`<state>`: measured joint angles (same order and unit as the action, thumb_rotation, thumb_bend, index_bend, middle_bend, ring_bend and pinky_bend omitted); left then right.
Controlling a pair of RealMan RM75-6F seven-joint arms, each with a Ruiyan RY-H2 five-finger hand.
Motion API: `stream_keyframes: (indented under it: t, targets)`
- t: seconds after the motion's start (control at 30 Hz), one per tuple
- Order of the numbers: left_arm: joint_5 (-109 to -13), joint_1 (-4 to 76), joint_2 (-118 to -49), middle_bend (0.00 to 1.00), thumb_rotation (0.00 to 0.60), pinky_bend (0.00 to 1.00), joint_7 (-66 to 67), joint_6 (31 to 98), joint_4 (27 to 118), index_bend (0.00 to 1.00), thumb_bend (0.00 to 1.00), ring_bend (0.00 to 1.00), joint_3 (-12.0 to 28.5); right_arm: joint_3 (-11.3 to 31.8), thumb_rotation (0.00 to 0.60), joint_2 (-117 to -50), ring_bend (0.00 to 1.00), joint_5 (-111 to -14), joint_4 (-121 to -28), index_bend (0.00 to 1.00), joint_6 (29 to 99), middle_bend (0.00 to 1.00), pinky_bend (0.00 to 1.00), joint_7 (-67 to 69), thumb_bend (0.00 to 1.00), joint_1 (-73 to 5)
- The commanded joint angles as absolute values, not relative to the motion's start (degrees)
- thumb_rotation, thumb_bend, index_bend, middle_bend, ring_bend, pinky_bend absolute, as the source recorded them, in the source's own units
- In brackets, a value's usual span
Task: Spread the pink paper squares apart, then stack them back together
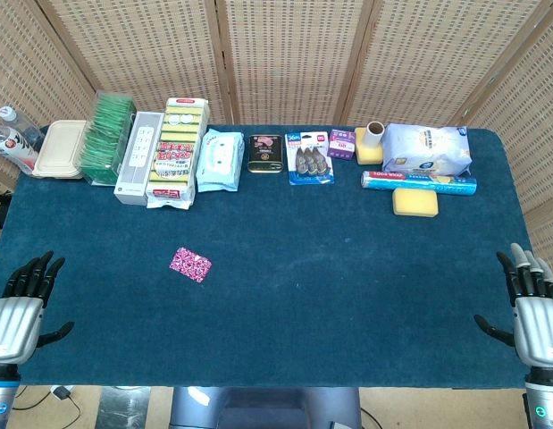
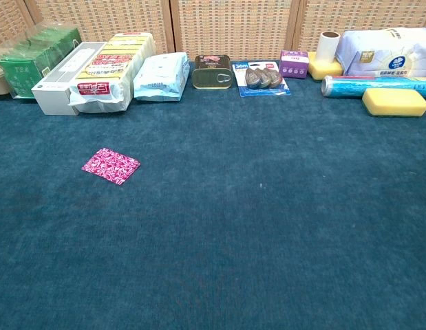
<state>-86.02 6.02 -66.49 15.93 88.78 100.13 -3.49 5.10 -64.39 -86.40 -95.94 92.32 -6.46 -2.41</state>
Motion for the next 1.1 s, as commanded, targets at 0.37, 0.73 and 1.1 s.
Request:
stream_keyframes:
  t: [0.37, 0.73, 1.1]
  targets:
    - [-88.73, 7.63, -68.59, 0.0, 0.49, 0.0, 15.95, 85.22, 97.79, 0.0, 0.0, 0.0, -2.94, 5.34, 0.6, -60.95, 0.0, -83.68, -98.48, 0.08, 89.06, 0.0, 0.0, -1.77, 0.0, -2.18]
    - [-84.81, 18.46, -68.26, 0.0, 0.005, 0.03, 15.89, 66.17, 99.9, 0.0, 0.0, 0.0, -0.05, 5.86, 0.6, -59.69, 0.0, -82.07, -99.59, 0.08, 87.67, 0.0, 0.0, -0.57, 0.0, -2.26]
    - [-67.85, 30.56, -65.09, 0.0, 0.479, 0.04, 22.87, 46.67, 105.76, 0.0, 0.03, 0.0, 2.91, 6.32, 0.6, -58.19, 0.0, -80.95, -100.55, 0.08, 86.33, 0.0, 0.0, 1.39, 0.0, -2.46]
